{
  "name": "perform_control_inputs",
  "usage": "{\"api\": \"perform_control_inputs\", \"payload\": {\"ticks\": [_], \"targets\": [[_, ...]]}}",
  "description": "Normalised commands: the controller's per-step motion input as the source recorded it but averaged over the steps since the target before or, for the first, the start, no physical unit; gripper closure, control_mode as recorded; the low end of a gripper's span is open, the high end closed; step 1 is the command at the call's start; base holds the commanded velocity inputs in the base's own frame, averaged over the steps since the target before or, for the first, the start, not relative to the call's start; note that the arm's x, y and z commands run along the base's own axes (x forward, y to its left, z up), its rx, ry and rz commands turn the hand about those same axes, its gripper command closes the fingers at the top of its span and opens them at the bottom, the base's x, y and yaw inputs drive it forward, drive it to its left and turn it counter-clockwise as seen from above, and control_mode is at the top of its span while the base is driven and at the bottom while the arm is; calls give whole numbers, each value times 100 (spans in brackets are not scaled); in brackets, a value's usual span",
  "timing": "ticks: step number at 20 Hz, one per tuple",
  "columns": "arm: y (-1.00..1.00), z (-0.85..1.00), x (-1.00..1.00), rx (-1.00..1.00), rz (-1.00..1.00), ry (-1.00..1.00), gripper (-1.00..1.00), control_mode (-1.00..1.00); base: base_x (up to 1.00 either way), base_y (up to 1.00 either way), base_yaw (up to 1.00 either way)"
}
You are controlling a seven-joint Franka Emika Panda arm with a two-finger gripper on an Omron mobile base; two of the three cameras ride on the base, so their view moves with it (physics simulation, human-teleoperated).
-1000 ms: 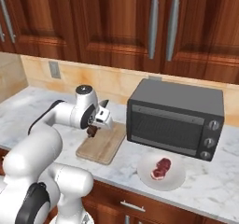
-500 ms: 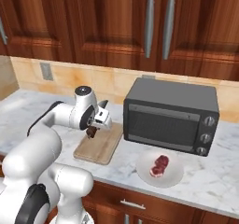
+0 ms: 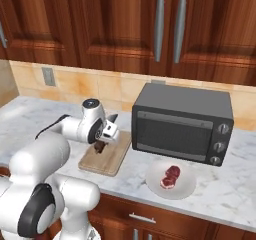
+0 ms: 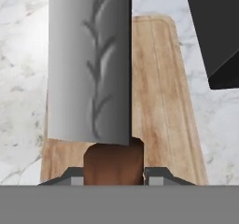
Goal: Pick up the knife from the drawer and place it on the cutting board. Then place the meat from the plate to the cutting board.
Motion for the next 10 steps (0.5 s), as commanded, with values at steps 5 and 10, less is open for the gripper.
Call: {"api": "perform_control_inputs", "payload": {"ticks": [5, 10], "targets": [[-9, -55, 21, -2, 0, 5, 100, -100, 0, 0, 0], [-21, -34, 29, 0, 0, 2, 100, -100, 0, 0, 0]]}}
